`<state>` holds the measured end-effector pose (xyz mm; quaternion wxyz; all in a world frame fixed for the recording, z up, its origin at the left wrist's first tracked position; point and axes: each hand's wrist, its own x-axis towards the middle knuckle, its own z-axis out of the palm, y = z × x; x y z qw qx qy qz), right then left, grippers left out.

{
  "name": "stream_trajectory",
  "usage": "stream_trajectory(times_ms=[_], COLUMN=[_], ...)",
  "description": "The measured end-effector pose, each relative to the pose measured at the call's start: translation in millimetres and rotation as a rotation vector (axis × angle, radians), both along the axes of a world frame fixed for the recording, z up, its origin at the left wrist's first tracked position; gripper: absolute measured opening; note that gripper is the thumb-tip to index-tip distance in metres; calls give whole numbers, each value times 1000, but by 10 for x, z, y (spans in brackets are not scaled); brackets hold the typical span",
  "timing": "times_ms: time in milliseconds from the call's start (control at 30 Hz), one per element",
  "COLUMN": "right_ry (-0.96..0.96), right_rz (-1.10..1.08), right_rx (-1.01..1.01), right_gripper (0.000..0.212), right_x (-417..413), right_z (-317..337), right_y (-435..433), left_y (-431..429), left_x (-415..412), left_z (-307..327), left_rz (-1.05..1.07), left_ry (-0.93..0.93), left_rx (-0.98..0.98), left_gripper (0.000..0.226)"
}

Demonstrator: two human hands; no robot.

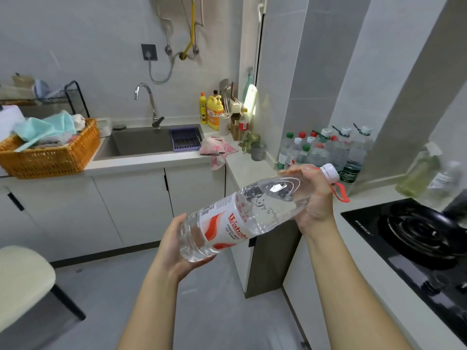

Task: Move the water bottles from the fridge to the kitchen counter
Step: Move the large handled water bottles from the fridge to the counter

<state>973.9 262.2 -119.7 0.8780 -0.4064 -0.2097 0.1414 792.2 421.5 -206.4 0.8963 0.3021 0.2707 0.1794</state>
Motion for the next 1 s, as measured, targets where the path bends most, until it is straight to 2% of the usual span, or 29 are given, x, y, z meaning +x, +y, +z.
stream_trajectory(times_ms=[433, 633, 700, 767, 833, 900, 1000], right_ry=[-75, -68, -36, -5, 39, 59, 12], right_rz=[95, 45, 18, -36, -117, -202, -285], right_rx=[-36, -97, -121, -174, -249, -309, -409], right_gripper=[6, 4, 4, 4, 14, 22, 8], right_x=[1787, 2274, 2415, 2554, 2663, 2780, 2936], right_z=[-23, -117, -158, -229, -305, -370, -445], right_y=[235, 382, 471, 577, 701, 847, 1079], left_y=[-77, 81, 166, 294, 453, 608, 798], left_x=[1666, 2251, 2455, 2680, 2920, 3175, 3546], left_z=[-107, -244, -306, -391, -530, -678, -876], left_rz=[30, -11, -43, -67, -70, -115, -204], left_ry=[0, 81, 99, 151, 231, 308, 390], left_rx=[-159, -289, -341, -361, -363, -350, -285], left_gripper=[32, 57, 60, 48, 41, 44, 54])
